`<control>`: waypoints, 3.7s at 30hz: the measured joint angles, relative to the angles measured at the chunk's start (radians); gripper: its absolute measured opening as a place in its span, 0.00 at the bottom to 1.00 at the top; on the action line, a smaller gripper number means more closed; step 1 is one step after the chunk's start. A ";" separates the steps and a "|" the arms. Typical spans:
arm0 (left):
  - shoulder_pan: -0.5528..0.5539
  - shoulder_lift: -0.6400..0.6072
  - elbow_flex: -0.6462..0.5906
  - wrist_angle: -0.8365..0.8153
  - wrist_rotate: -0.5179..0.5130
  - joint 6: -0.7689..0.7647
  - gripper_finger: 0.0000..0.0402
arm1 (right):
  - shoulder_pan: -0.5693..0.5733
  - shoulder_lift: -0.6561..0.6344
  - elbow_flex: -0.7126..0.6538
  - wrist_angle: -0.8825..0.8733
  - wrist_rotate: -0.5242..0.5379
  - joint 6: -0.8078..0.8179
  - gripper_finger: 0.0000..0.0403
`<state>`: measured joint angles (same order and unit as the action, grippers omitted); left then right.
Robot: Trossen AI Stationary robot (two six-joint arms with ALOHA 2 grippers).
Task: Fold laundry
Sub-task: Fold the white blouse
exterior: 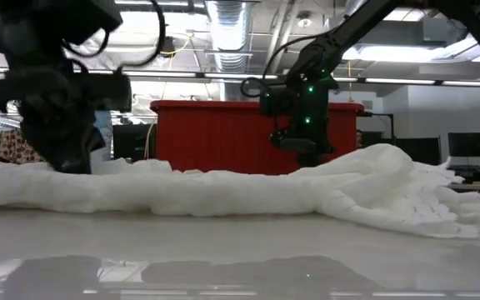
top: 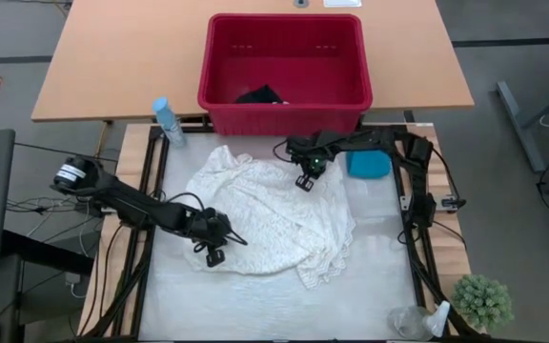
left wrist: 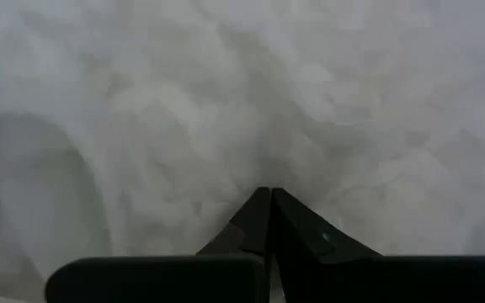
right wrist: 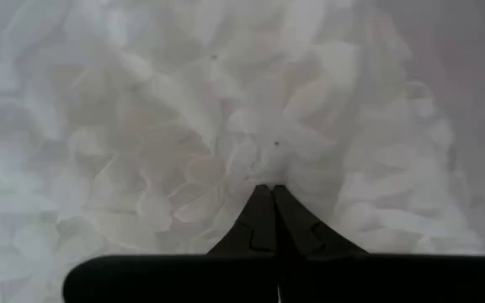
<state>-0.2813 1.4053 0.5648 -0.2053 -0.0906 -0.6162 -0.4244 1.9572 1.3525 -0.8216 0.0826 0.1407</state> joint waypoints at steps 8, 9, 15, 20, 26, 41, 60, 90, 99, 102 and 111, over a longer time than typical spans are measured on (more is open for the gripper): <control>-0.001 0.106 0.006 0.058 0.037 -0.015 0.00 | -0.075 0.000 0.000 -0.006 0.078 0.017 0.03; -0.003 0.108 0.006 0.055 0.041 -0.019 0.00 | -0.084 0.000 0.000 -0.005 0.089 0.026 0.03; -0.045 0.109 0.008 0.015 0.040 -0.043 0.00 | -0.125 0.000 0.000 -0.034 0.161 0.091 0.03; -0.087 0.108 0.009 -0.020 0.031 -0.088 0.00 | -0.137 0.000 0.018 -0.041 0.224 0.076 0.05; -0.105 0.101 0.011 -0.061 0.025 -0.152 0.00 | -0.138 -0.021 0.123 -0.096 0.226 0.018 0.09; -0.116 -0.282 -0.006 -0.472 -0.132 -0.235 0.00 | -0.073 -0.365 0.177 -0.149 -0.009 -0.007 0.08; -0.233 -0.558 -0.002 -0.358 -0.209 -0.224 0.00 | 0.929 -0.260 0.121 0.024 0.223 0.366 0.14; -0.270 -0.553 0.000 -0.361 -0.158 -0.190 0.00 | 0.881 0.093 0.122 0.036 0.156 0.836 0.35; -0.282 -0.553 0.000 -0.365 -0.177 -0.161 0.00 | 0.890 0.026 0.167 -0.004 -0.110 0.816 0.04; -0.281 -0.553 0.000 -0.367 -0.172 -0.148 0.00 | 0.920 -0.020 0.211 -0.070 -0.128 0.800 0.03; -0.281 -0.553 0.000 -0.384 -0.004 -0.137 0.00 | 0.981 -0.113 0.239 -0.405 -0.152 0.854 0.03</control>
<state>-0.5625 0.8524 0.5648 -0.5892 -0.0949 -0.7527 0.5571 1.8443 1.5913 -1.2266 -0.0697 0.9951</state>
